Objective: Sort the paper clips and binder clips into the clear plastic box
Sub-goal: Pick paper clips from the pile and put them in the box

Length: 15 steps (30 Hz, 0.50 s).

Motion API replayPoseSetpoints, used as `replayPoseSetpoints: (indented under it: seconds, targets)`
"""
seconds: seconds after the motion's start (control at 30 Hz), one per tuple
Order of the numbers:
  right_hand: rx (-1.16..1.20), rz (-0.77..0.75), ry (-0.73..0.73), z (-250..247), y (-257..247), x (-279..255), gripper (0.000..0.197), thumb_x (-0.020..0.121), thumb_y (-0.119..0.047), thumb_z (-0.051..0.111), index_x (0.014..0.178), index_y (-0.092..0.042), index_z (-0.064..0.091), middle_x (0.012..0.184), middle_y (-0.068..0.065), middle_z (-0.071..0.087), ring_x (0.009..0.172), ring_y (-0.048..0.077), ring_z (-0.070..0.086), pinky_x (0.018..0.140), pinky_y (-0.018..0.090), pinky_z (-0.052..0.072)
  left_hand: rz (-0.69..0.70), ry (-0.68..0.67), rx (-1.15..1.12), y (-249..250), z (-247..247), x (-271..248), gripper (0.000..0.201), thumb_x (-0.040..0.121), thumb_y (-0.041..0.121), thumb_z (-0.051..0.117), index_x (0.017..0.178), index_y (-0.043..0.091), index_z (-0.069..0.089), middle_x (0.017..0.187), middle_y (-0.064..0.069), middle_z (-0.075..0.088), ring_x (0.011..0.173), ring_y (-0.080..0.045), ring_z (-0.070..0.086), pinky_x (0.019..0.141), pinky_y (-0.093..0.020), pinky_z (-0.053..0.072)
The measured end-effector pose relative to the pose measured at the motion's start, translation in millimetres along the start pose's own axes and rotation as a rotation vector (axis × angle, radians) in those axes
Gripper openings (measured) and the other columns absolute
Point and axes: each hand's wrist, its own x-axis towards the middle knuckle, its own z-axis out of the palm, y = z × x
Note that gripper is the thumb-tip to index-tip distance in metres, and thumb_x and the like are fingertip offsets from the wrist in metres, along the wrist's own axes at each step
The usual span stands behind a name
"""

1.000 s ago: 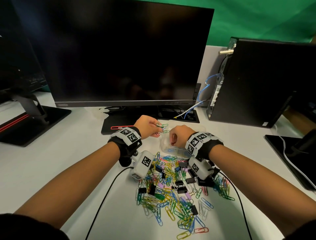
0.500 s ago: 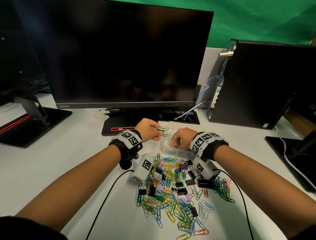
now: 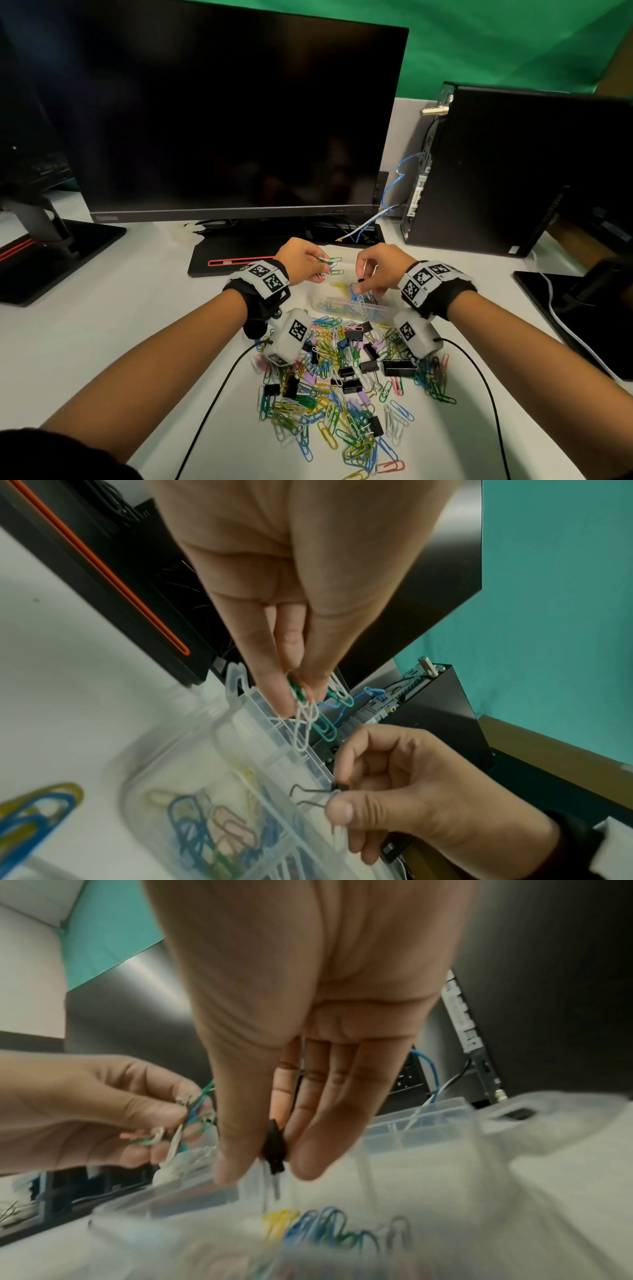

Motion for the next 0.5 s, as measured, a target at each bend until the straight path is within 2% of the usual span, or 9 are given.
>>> replayPoseSetpoints:
  seconds: [0.1,0.2,0.3,0.37,0.43,0.5]
  targets:
    - [0.083,0.031,0.070,-9,9,-4,0.017,0.071,-0.010,0.080,0.075,-0.010,0.063,0.069,0.009,0.065,0.047,0.013,0.064,0.053,0.026,0.057,0.022,-0.017,0.022,4,9,4,0.024,0.080,0.002,0.069,0.103,-0.004,0.066,0.074,-0.009,0.066,0.061,-0.011,0.063,0.055,-0.013,0.055]
    - [0.125,0.048,0.102,-14,14,-10,0.011,0.074,-0.003,0.075,0.077,-0.009,0.066,0.071,0.006,0.063,0.048,0.010,0.065,0.056,0.025,0.058,0.052,-0.033,0.063,7,16,6,0.025,0.080,0.003,0.070,0.104,-0.001,0.066,0.079,-0.011,0.066,0.047,-0.001,0.061,0.052,-0.011,0.054]
    - [0.119,0.039,0.098,-17,17,-15,0.014,0.076,0.003,0.072,0.076,-0.011,0.069,0.073,0.002,0.063,0.050,0.005,0.064,0.060,0.022,0.059,0.059,-0.086,0.159,7,23,9,0.022,0.082,0.006,0.069,0.104,0.002,0.068,0.068,-0.003,0.062,0.043,0.001,0.059,0.058,-0.013,0.054]
    - [0.097,0.048,0.111,-19,18,-18,0.016,0.077,0.006,0.068,0.080,-0.009,0.072,0.074,0.000,0.065,0.057,0.008,0.065,0.067,0.025,0.060,0.055,-0.142,0.235,6,25,7,0.020,0.085,0.008,0.065,0.104,0.006,0.069,0.070,-0.002,0.064,0.057,-0.005,0.061,0.068,-0.020,0.055]
    - [0.093,0.037,0.126,-21,20,-22,0.019,0.080,0.005,0.065,0.078,-0.013,0.072,0.078,0.003,0.068,0.063,0.013,0.067,0.070,0.028,0.060,0.106,-0.170,0.314,5,24,4,0.020,0.087,0.010,0.062,0.106,0.009,0.070,0.087,-0.007,0.070,0.076,-0.016,0.064,0.078,-0.026,0.054]
    - [0.090,0.010,0.140,-24,24,-29,0.026,0.083,0.001,0.063,0.074,-0.022,0.070,0.081,0.005,0.070,0.068,0.019,0.069,0.071,0.030,0.060,0.200,-0.170,0.396,5,21,-2,0.022,0.089,0.011,0.058,0.107,0.013,0.070,0.106,-0.007,0.070,0.096,-0.018,0.065,0.085,-0.025,0.052]
